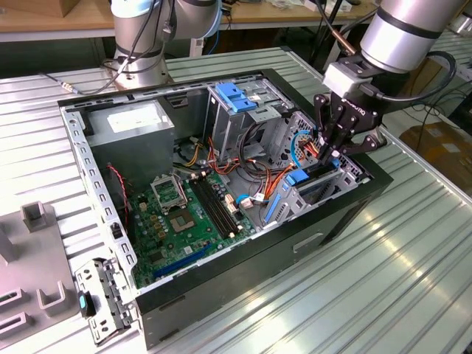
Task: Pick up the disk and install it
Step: 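Insert the first disk wire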
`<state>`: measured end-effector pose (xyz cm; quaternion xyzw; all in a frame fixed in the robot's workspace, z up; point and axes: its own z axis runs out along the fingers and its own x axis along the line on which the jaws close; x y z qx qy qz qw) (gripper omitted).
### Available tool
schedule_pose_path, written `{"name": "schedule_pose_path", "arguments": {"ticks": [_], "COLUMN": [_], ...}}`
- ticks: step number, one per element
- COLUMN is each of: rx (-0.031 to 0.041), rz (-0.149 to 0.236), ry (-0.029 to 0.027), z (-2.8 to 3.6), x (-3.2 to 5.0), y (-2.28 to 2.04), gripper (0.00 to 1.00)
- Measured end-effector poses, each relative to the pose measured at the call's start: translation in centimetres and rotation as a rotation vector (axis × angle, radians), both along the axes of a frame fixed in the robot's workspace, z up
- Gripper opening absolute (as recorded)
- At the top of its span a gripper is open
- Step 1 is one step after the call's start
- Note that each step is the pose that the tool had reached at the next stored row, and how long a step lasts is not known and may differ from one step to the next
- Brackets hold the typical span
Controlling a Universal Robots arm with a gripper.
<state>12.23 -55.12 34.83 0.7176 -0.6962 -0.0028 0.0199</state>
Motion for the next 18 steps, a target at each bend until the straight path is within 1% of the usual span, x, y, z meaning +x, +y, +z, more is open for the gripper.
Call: {"name": "schedule_pose_path", "arguments": {"ticks": [5, 7, 10, 13, 14, 15, 18], "rx": [0.0021, 0.0043, 0.0043, 0.0045, 0.0050, 0.0079, 0.0094], "rz": [0.000, 0.000, 0.000, -0.001, -0.001, -0.002, -0.002], "ry": [0.0000, 0.0000, 0.0000, 0.0000, 0.0000, 0.0000, 0.0000], "z": [-0.16, -0.18, 0.12, 0.14, 0.15, 0.14, 0.10], "x": [0.00, 0.00, 0.00, 0.00, 0.00, 0.00, 0.00], "y": [-0.03, -0.04, -0.05, -0.05, -0.05, -0.05, -0.04], "gripper": [0.16, 0.16, 0.16, 0.16, 0.16, 0.16, 0.16]}}
